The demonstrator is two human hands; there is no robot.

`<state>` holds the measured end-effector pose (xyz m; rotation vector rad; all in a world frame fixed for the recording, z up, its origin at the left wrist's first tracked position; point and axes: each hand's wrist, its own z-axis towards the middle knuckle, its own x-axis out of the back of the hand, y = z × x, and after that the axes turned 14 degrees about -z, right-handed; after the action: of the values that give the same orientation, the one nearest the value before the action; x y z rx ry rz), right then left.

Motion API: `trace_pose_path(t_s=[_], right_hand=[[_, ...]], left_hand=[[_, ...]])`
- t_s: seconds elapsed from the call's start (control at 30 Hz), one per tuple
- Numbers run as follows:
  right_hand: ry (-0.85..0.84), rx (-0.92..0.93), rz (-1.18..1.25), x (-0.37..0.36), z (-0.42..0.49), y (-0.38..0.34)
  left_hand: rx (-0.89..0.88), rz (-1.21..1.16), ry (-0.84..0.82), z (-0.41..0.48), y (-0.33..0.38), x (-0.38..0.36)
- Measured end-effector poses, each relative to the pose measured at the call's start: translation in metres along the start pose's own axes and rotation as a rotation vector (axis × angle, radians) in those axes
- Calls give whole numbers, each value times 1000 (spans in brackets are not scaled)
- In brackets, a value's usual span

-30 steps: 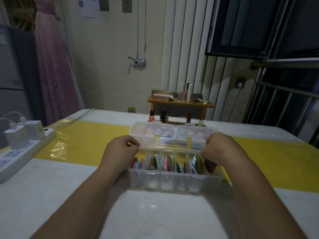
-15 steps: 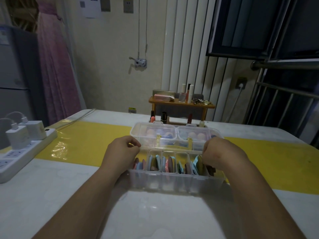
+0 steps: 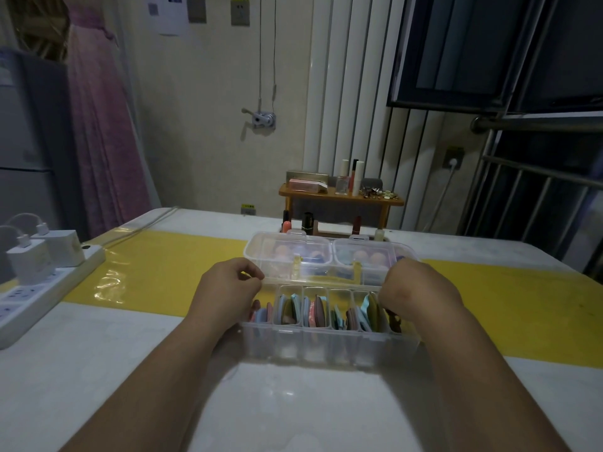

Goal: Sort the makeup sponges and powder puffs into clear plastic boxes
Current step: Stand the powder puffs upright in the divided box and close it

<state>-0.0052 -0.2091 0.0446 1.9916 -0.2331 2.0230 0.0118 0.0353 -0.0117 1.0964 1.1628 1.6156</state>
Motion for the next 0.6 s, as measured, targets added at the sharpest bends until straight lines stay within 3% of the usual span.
trace_pose_path(t_s=[0.6], right_hand=[[167, 52, 98, -3, 0, -3]], left_hand=[[-18, 54, 26, 3, -1, 3]])
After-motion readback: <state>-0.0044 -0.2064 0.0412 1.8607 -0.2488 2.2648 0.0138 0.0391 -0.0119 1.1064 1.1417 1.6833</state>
